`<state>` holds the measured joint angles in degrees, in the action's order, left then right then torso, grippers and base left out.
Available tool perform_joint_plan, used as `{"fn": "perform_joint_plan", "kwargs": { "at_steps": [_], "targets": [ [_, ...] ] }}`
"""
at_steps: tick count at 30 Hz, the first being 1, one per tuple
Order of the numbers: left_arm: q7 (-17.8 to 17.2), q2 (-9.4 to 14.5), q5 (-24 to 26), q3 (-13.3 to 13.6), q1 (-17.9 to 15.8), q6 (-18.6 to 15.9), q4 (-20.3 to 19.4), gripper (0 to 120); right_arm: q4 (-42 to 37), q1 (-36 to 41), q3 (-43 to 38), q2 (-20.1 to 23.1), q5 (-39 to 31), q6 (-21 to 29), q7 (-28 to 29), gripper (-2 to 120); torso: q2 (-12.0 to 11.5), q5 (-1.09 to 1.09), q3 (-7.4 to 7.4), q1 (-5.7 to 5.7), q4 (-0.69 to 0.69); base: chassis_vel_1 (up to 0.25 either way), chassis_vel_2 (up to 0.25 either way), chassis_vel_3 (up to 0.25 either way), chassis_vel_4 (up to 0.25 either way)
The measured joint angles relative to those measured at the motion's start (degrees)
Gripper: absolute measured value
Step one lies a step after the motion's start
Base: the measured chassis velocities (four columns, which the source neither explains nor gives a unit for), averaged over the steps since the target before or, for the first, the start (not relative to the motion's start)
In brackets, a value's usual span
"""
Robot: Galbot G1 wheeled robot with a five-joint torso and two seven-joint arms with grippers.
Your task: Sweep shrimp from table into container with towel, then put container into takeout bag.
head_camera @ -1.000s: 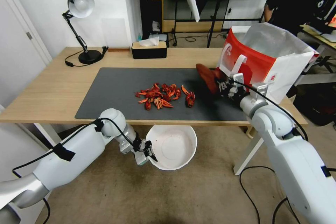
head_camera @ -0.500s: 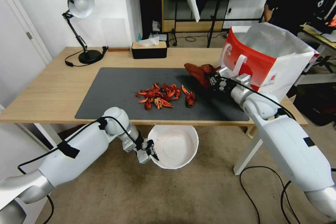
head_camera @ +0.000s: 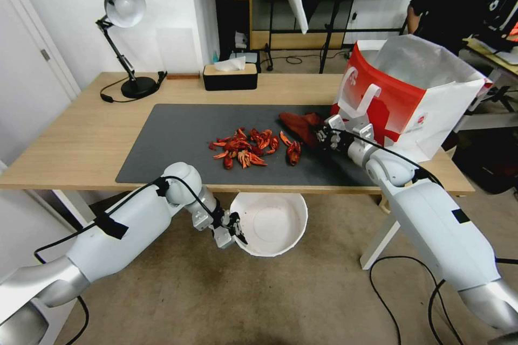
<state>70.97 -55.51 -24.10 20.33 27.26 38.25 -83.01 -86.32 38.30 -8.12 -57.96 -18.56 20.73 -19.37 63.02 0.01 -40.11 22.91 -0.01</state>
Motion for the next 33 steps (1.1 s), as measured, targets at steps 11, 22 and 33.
{"fn": "perform_joint_plan", "kwargs": {
  "at_steps": [11, 22, 33],
  "targets": [
    [0.00, -0.14, 0.15, 0.70, -0.96, -0.02, 0.30, 0, -4.12, 3.62, 0.73, 2.02, -0.39, 0.32, -1.46, 0, 0.00, -0.01, 0.01, 0.00, 0.00, 0.000, 0.000, 0.000, 0.000],
    [-0.12, 0.00, 0.46, 0.63, -1.30, -0.03, 0.56, 0, -7.53, 6.64, 0.86, 2.92, -1.14, 0.46, -1.72, 0, 0.00, -0.01, 0.01, 0.00, 0.01, 0.000, 0.000, 0.000, 0.000],
    [-0.24, -0.02, 0.53, 0.43, -1.38, -0.03, 0.81, 0, -12.44, 11.23, 0.28, 3.58, -2.14, 0.87, -1.63, 0, 0.01, -0.01, 0.01, 0.00, 0.01, 0.000, 0.000, 0.000, 0.000]
  ]
}}
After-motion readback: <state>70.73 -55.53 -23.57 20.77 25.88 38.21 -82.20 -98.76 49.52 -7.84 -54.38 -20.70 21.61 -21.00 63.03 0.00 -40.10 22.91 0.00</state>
